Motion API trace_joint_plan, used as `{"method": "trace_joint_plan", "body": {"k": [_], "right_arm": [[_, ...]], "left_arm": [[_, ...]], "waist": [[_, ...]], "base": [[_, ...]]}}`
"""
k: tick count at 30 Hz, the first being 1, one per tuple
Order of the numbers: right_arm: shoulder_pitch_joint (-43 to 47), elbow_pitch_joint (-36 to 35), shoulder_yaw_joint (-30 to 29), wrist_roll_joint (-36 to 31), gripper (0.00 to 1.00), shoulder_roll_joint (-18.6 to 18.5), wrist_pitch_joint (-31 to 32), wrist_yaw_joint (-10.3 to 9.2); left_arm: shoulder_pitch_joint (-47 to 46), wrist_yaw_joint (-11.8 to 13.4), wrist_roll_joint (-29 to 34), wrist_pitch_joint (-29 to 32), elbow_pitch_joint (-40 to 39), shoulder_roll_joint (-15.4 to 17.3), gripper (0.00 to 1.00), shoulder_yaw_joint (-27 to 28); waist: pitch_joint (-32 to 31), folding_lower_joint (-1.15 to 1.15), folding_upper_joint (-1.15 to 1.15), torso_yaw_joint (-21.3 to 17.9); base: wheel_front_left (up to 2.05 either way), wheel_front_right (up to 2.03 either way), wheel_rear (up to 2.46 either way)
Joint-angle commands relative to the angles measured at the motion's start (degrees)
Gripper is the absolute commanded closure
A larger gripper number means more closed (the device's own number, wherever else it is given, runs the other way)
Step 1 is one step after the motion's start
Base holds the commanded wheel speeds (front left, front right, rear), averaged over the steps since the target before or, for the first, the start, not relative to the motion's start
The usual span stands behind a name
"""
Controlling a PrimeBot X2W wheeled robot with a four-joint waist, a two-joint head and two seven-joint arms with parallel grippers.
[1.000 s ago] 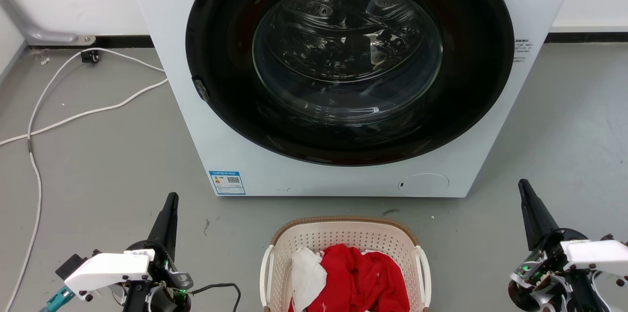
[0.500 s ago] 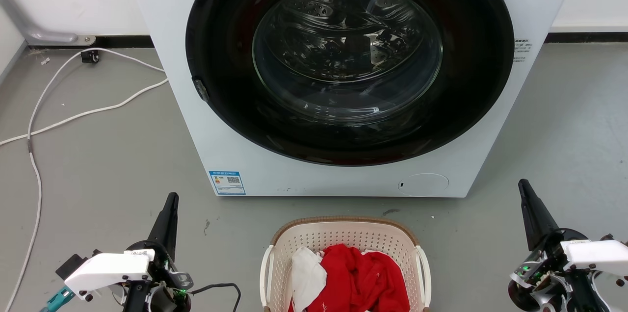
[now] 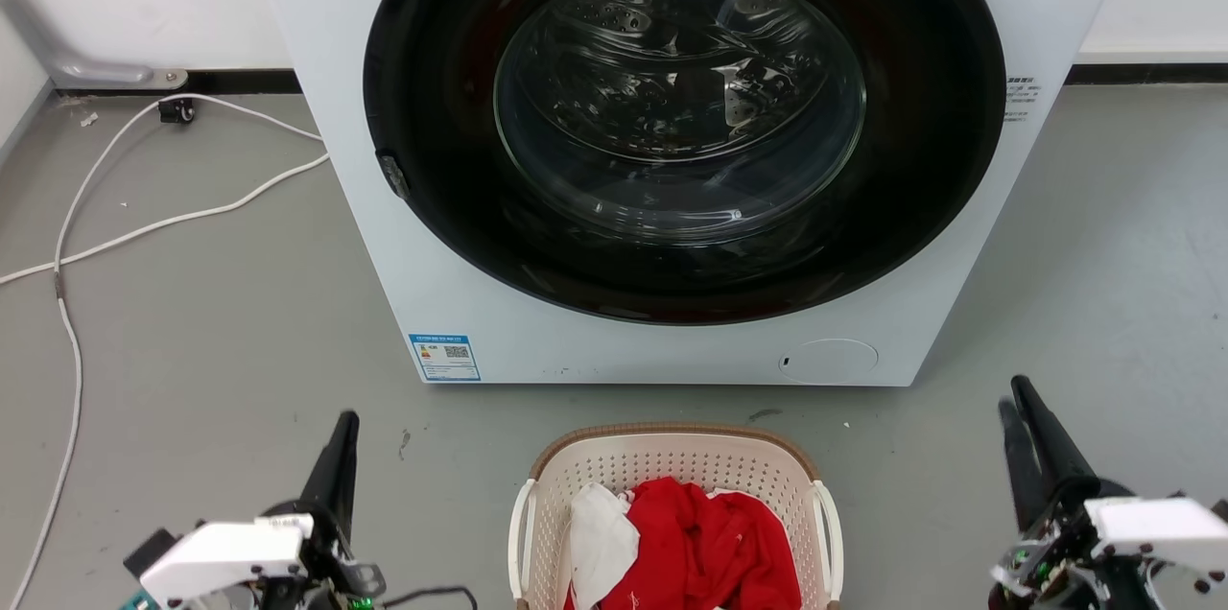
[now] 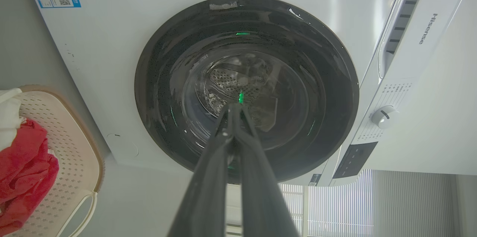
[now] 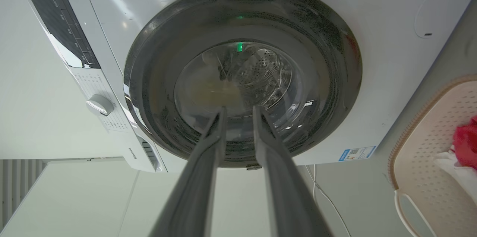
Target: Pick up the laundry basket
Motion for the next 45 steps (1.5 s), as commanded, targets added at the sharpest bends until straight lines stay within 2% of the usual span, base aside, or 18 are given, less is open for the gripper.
{"method": "trace_joint_plan", "body": {"k": [1,12,21,29,36,45], "right_arm": [[0.03,-0.21,0.18,-0.07,0.0,-0.01,-0.32,0.0],[0.86,-1.46,1.59,-1.18,0.0,-0.02,-3.22,0.01],[0.86,-2.46,1.59,-6.12,0.0,-0.03,-5.55,0.01],[0.65,-3.92,-0.66,-16.41,0.0,-0.04,-7.42,0.02],[-0.34,-8.03,-2.38,-31.97,0.0,-0.05,-8.94,0.02],[-0.21,-13.9,-0.2,-46.63,0.0,-0.06,-10.75,0.03]], "left_arm": [[0.04,0.0,0.21,-0.33,-0.32,0.01,0.0,-0.13],[1.14,-0.03,2.15,-3.21,-2.15,0.03,0.0,-0.34],[1.25,0.31,7.79,-5.52,-1.61,0.05,0.0,1.82],[0.82,1.11,16.02,-7.38,-4.71,0.07,0.0,5.01],[1.14,2.58,24.87,-8.89,-9.66,0.08,0.0,5.4],[2.86,4.0,38.64,-10.72,-15.8,0.09,0.0,1.78]], "waist": [[0.01,0.0,0.0,0.0],[0.05,0.0,0.0,-0.03],[0.1,0.0,0.0,-0.05],[0.29,0.0,0.0,0.02],[0.58,0.0,0.0,-0.05],[0.85,0.0,0.0,-0.31]], "base": [[0.0,0.0,0.0],[0.0,0.0,0.0],[0.0,0.0,0.0],[0.0,0.0,0.0],[0.0,0.0,0.0],[0.0,0.0,0.0]]}}
